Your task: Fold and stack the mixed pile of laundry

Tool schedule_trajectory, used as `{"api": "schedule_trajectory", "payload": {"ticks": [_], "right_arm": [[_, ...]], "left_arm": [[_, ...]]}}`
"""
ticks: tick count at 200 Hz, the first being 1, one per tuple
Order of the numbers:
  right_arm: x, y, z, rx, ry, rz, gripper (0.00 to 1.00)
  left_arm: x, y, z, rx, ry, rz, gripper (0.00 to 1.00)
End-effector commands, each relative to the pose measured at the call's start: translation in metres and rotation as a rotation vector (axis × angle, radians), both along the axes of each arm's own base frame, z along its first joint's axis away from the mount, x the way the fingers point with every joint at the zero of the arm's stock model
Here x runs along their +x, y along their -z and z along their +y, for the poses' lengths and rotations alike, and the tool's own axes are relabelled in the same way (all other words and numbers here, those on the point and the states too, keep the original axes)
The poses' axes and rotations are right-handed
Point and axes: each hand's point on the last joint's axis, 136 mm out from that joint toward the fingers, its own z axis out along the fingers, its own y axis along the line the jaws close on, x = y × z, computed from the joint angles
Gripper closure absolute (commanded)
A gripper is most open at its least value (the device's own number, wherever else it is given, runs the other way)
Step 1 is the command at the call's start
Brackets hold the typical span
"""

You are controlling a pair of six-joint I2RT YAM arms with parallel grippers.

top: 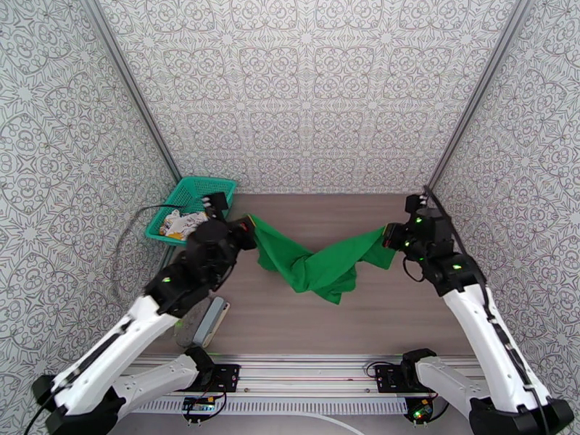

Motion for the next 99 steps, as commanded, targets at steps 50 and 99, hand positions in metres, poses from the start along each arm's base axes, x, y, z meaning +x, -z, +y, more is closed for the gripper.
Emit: {"api": "schedule_trajectory", "payload": {"ticks": [50,99], "right_arm": [[-0.095,-0.146,-0.042,-0.056,0.093,-0.321,1.00],[-0.056,-0.090,-0.020,-0.066,0.012,-0.091,1.00]], "left_arm": [[-0.079,-0.128,0.026,0.191,0.113,-0.263,1.00],[-0.011,-0.056,0.017,0.306,0.084,0.084,1.00]]}}
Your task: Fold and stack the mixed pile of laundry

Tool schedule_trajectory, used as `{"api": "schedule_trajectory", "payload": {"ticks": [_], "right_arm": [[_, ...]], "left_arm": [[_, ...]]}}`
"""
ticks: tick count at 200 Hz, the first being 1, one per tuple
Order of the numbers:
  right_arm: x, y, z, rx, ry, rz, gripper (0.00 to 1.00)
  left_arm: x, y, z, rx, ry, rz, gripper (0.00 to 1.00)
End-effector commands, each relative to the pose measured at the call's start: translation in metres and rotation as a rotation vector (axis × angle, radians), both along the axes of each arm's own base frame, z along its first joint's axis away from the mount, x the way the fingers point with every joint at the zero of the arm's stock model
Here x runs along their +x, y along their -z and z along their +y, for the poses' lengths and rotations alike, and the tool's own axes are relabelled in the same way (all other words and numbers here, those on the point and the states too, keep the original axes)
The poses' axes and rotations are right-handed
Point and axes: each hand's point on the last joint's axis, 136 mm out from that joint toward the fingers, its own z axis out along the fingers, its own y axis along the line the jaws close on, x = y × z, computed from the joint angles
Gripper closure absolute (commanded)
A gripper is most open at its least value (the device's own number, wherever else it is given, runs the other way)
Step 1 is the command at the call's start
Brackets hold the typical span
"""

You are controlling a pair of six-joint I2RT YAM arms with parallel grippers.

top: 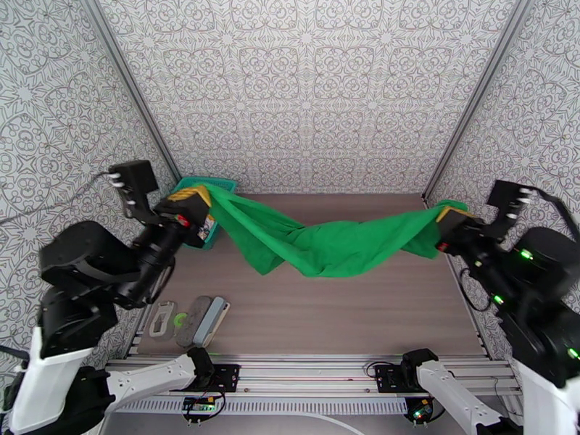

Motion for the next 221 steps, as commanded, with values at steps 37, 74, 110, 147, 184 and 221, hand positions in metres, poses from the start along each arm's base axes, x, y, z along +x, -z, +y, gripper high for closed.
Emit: {"api": "schedule_trajectory", "payload": {"ticks": [37,74,110,147,184,221], "right_arm": [[0.122,0.204,0.048,-0.033,-0.126,0.589,1.00],[0.184,0.324,0.036,0.057,-0.089,0.803,0.99],[0.187,0.370,0.023,0.123,-0.061,0.898,0.52],[0.149,0.385,0.001,0.146,0.021,0.930,0.35],[0.094,0.413,0.006,0.217,0.023,1.009,0.39],[0.076,0.448,0.015,0.303,0.028,1.082,0.46]], "left_arm": [[0.154,0.231,-0.023,0.118,0.034,0.684,1.00],[0.224,0.352,-0.035,0.050,0.067,0.880,0.79],[0.221,0.399,-0.030,0.030,0.017,0.961,0.38],[0.154,0.429,-0.003,0.056,-0.091,1.037,0.28],[0.070,0.466,-0.003,0.054,-0.130,1.134,0.28],[0.032,0.500,-0.022,0.044,-0.113,1.205,0.24]]}}
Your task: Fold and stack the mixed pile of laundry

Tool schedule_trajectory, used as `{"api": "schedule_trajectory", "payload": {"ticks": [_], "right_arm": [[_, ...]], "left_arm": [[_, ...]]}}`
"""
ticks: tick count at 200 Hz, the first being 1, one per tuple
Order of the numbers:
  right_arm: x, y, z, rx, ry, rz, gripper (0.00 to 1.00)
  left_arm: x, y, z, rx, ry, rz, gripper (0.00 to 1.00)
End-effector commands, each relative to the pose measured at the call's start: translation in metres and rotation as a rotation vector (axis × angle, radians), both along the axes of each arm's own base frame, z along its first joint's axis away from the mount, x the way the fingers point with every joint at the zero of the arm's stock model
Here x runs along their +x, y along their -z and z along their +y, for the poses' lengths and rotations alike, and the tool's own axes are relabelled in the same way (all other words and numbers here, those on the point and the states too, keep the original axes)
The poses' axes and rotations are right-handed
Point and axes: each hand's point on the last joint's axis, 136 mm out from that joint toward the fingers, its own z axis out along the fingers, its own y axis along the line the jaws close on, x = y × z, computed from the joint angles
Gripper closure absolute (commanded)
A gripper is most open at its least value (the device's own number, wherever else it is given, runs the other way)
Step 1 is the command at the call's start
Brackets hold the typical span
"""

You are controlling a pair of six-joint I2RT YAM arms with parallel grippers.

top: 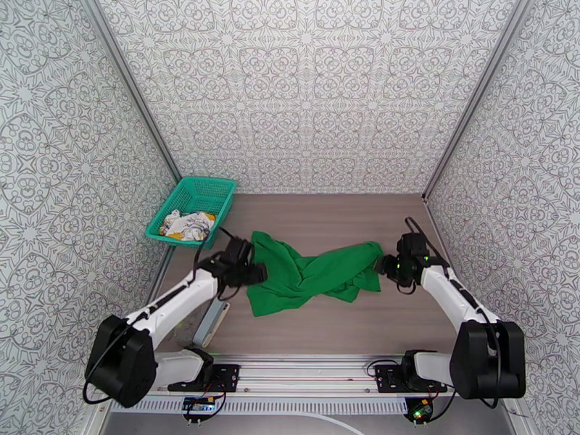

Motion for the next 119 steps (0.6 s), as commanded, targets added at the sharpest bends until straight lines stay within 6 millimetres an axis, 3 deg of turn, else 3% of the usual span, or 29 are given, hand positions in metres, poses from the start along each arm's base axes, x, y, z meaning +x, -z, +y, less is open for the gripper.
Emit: {"api": "schedule_trajectory", "payload": {"ticks": [1,51,87,119], "right_arm": [[-0.005,0.017,0.008,0.076,0.038,0.034,0.46],[0.006,0.043,0.026,0.166,0.073,0.081,0.48],[0.003,0.068,0.027,0.176,0.103,0.132,0.55],[0.005,0.067,0.027,0.170,0.116,0.135,0.63]], "left_arm": [[-0.013,0.018,-0.004,-0.014,-0.069,0.035,0.24],[-0.019,0.060,-0.003,0.027,-0.133,0.101,0.24],[0.000,0.075,-0.008,0.031,-0.172,0.059,0.25],[0.013,0.083,-0.013,0.016,-0.205,0.028,0.38]]}}
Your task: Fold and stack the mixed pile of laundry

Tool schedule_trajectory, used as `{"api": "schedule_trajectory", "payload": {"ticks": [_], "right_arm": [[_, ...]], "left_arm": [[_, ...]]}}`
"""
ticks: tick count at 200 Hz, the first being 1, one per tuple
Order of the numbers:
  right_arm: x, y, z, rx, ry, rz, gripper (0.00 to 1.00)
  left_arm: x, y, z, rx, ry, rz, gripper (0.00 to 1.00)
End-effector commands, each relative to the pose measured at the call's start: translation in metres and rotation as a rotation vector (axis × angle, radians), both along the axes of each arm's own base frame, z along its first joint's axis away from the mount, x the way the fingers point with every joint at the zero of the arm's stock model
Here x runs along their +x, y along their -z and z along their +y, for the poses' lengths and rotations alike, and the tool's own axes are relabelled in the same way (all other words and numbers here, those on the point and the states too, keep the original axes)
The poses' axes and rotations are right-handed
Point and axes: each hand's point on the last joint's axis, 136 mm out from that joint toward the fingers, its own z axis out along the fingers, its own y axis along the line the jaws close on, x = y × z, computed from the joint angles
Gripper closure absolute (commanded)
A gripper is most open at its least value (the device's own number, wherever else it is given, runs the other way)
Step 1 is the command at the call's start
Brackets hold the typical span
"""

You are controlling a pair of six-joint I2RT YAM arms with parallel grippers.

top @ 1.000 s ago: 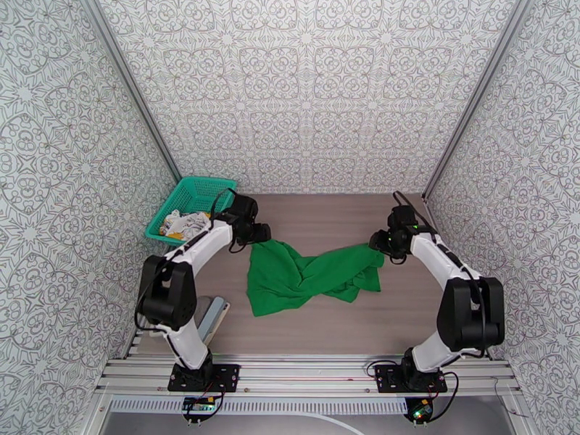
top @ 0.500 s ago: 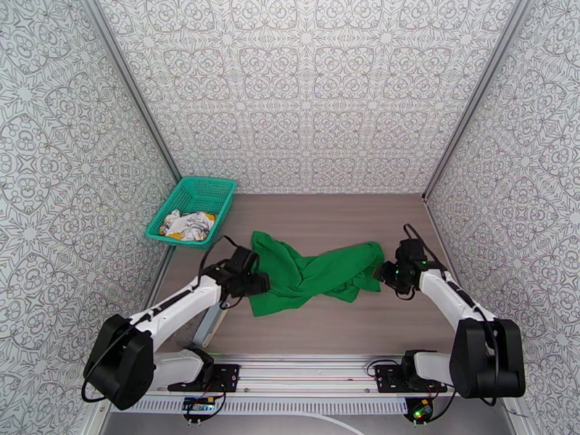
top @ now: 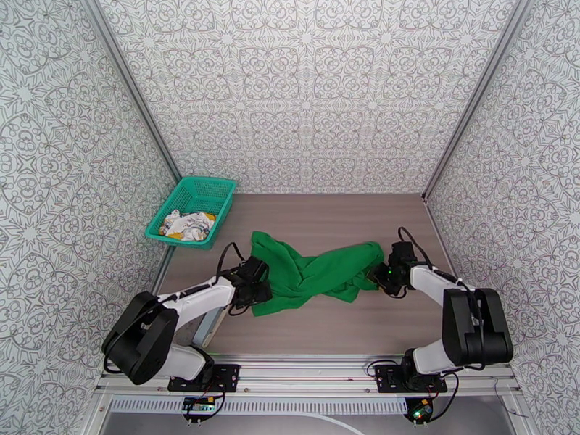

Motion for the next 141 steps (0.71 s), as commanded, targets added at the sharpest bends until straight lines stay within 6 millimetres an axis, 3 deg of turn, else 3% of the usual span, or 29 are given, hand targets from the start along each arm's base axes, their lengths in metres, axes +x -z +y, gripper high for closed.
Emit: {"api": "schedule_trajectory", "payload": {"ticks": [1,11,28,51,87,113,141], "right_arm": [[-0.007,0.015,0.002,0.005,0.016,0.045,0.64],[-0.005,0.015,0.003,0.007,0.016,0.038,0.72],[0.000,0.012,0.004,0.013,0.004,0.018,0.86],[0.011,-0.004,0.007,0.016,-0.033,-0.029,1.00],[0.031,-0.075,0.003,-0.021,-0.050,-0.204,1.00],[0.039,-0.141,-0.002,-0.056,-0.047,-0.341,1.00],[0.040,-0.214,-0.010,-0.102,-0.034,-0.490,1.00]], "left_arm": [[0.032,0.016,-0.015,-0.058,-0.044,-0.109,0.39],[0.036,0.018,-0.017,-0.073,-0.055,-0.133,0.50],[0.044,0.018,-0.020,-0.091,-0.065,-0.177,0.78],[0.055,-0.001,-0.022,-0.103,-0.063,-0.255,1.00],[0.074,-0.079,-0.013,-0.110,-0.025,-0.459,1.00],[0.079,-0.156,-0.003,-0.112,0.022,-0.605,1.00],[0.069,-0.237,0.004,-0.097,0.099,-0.736,1.00]]}}
